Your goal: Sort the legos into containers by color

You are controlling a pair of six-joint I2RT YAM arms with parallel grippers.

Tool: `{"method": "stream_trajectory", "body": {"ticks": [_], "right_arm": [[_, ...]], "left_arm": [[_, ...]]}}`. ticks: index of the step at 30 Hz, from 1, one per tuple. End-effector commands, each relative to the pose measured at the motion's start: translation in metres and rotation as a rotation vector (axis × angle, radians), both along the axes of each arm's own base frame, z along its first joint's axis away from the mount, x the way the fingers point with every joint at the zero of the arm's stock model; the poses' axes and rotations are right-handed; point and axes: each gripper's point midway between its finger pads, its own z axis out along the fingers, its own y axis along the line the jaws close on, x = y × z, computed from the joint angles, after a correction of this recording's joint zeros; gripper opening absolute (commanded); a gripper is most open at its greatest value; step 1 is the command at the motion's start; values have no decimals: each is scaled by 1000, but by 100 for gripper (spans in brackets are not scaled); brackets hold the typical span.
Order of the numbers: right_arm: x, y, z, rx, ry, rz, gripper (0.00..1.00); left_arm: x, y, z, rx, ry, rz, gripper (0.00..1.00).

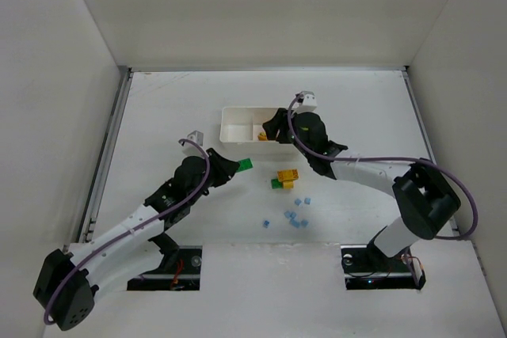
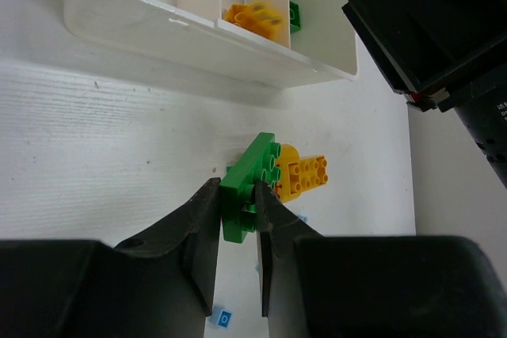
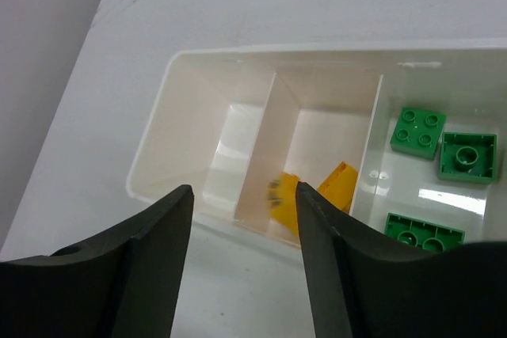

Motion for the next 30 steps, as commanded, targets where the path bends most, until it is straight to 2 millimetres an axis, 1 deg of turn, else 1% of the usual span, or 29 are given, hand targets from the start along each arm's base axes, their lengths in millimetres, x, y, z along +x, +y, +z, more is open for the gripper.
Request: {"method": "stream_trajectory", "body": {"ticks": [1, 4, 6, 7, 9, 12, 14, 16, 17, 20, 23, 27, 30], "right_arm": [[11, 9, 41, 79, -95, 10, 63], [8, 2, 45, 88, -107, 1, 65], [0, -11, 51, 94, -122, -24, 62], [-4, -20, 54, 98, -133, -44, 59], [-14, -41, 56, 104, -151, -91, 49], [-29, -74, 56, 104, -164, -155, 28], [-39, -97, 49, 93, -155, -198, 23], [-45, -116, 40, 89, -146, -239, 23], [-47, -123, 36, 93, -143, -256, 24], [-51, -135, 27, 112, -132, -282, 27], [-51, -137, 25, 117, -127, -280, 31], [-52, -137, 31, 119, -145, -279, 37], [-54, -139, 34, 128, -154, -283, 39]], "left_arm": [[8, 1, 9, -8, -25, 23, 8], [15, -3, 17, -8, -42, 21, 8], [20, -10, 24, -7, -61, 8, 8], [24, -16, 31, -9, -77, 1, 8], [33, -25, 42, -12, -107, -8, 9], [51, -42, 55, -10, -139, -21, 9], [65, -56, 60, -1, -155, -31, 9], [79, -67, 61, 14, -161, -33, 9], [88, -76, 62, 25, -165, -40, 9], [112, -92, 61, 54, -173, -37, 9], [133, -111, 60, 79, -174, -51, 9], [148, -134, 61, 106, -190, -72, 10], [163, -146, 52, 132, -184, -73, 13]]}}
